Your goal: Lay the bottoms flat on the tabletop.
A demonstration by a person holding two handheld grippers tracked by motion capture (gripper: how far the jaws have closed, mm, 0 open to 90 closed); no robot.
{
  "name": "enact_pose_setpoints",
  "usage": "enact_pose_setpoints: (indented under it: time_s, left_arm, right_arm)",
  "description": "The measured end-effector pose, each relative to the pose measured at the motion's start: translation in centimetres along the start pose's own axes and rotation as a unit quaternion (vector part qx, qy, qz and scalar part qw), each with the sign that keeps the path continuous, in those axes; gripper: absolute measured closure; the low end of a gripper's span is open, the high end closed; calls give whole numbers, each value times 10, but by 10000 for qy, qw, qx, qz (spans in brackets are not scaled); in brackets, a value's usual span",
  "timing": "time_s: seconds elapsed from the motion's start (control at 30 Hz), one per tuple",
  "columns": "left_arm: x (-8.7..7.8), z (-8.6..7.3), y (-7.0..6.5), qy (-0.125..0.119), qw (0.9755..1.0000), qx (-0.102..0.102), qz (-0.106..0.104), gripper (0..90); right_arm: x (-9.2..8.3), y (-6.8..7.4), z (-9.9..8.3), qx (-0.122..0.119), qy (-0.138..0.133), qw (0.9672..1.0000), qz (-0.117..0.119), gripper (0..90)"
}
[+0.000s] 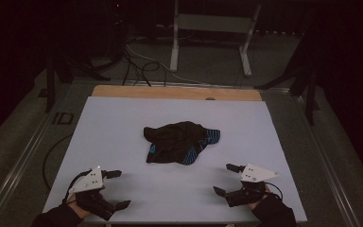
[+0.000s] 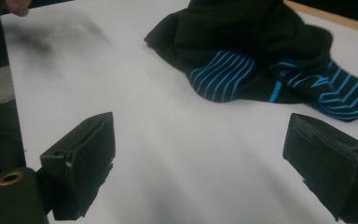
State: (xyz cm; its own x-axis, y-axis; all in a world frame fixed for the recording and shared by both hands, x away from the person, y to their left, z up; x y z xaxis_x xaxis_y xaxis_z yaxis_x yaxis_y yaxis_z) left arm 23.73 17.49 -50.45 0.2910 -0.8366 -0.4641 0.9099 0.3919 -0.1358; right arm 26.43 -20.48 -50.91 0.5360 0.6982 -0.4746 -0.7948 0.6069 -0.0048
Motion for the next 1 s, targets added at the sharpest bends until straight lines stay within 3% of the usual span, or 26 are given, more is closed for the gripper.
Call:
enact_pose_setpoints:
  time_s: [0.17, 0.2, 0.33, 0.53, 0.6, 0.73, 0.83, 1.0]
  left_arm:
    - [2, 13, -4, 20, 9999, 114, -63, 0]
    - [3, 16, -5, 11, 9998, 155, -88, 0]
    - [5, 28, -5, -109, 9997, 125, -198, 0]
    - [7, 43, -1, -187, 9996, 68, -198, 0]
    - [5, 49, 0, -140, 9997, 161, -143, 0]
    - [-2, 66, 2, -238, 9996, 140, -102, 0]
    - [-8, 77, 4, -269, 9994, 206, -25, 0]
    - [-7, 88, 7, -249, 9995, 213, 46, 0]
  right_arm:
    - [-9, -1, 10, 5, -64, 9999, -80, 92]
    - [-15, -4, 16, -3, -125, 9997, -187, 92]
    - [-20, -7, 22, 14, -86, 9996, -265, 92]
    - [-25, -13, 37, 7, -197, 9993, -318, 92]
    - [-28, -17, 45, -6, -282, 9990, -359, 92]
    - [-32, -27, 64, -27, -473, 9976, -503, 92]
    - [-30, -30, 70, -114, -455, 9968, -640, 93]
    - [-22, -30, 85, -130, -637, 9963, -553, 92]
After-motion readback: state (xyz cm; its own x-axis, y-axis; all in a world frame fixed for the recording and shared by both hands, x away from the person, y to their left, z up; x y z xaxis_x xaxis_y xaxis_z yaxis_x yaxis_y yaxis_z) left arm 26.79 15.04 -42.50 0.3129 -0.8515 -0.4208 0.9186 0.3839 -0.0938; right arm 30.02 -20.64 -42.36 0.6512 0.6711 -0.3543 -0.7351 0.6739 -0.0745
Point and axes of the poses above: each handheld gripper's, and its own axes: x roughly forward along the jaws, z roughly out of its top, y roughly to its left, the point moved 6 cm from there along x, roughly forward along the jaws, and after that the axes turned 3 degrees about -z, right-handed, at the moved point
